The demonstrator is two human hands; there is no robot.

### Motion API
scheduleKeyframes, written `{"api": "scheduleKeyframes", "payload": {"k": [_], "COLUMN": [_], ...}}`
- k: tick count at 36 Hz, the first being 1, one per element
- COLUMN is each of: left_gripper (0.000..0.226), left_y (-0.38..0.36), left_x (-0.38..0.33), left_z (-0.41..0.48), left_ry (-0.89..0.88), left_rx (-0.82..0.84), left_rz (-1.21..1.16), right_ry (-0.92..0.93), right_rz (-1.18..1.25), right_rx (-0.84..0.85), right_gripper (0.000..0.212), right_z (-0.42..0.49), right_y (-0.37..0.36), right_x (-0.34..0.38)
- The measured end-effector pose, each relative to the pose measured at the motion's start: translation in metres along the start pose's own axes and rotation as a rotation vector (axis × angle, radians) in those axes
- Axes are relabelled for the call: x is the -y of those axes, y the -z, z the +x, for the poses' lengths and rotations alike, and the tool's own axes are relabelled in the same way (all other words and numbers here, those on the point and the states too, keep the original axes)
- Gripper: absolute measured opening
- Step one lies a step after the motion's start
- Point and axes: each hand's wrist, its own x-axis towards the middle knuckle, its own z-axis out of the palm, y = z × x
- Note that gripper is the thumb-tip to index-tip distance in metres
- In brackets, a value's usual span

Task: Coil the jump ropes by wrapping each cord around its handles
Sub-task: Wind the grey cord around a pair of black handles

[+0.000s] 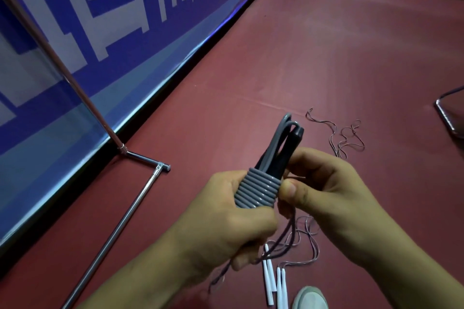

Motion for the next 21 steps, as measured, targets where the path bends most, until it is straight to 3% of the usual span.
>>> {"api": "scheduleKeyframes", "payload": {"k": [3, 6, 8, 10, 15, 18, 21], "left_gripper": [0.016, 0.011, 0.020, 0.029, 0.055, 0.041, 0.034], "left_y": [0.000, 0.002, 0.006, 0.009, 0.010, 0.006, 0.002], "left_x": [-0.001, 0.001, 0.003, 0.005, 0.012, 0.018, 0.026], "left_z": [-0.002, -0.002, 0.000, 0.003, 0.007, 0.006, 0.007], "left_ry": [0.036, 0.093, 0.134, 0.161, 0.131, 0.012, -0.097], "left_rx": [0.119, 0.232, 0.253, 0.206, -0.065, -0.167, -0.235], "left_rz": [-0.118, -0.237, -0.270, -0.198, 0.079, 0.483, 0.500], "right_ry": [-0.025, -0.051, -0.065, -0.044, -0.059, -0.048, -0.051], "right_rz": [-0.012, 0.047, 0.092, -0.025, -0.180, -0.264, -0.290], "right_rx": [0.037, 0.058, 0.055, 0.005, -0.164, -0.241, -0.274], "right_gripper": [0.067, 0.056, 0.050, 0.052, 0.019, 0.021, 0.016], "right_z": [0.000, -0.002, -0.003, 0.000, 0.006, 0.007, 0.008], "right_y": [0.001, -0.004, -0.007, -0.009, -0.007, -0.006, -0.003], "right_x": [0.002, 0.004, 0.004, 0.003, 0.002, -0.001, -0.002]}}
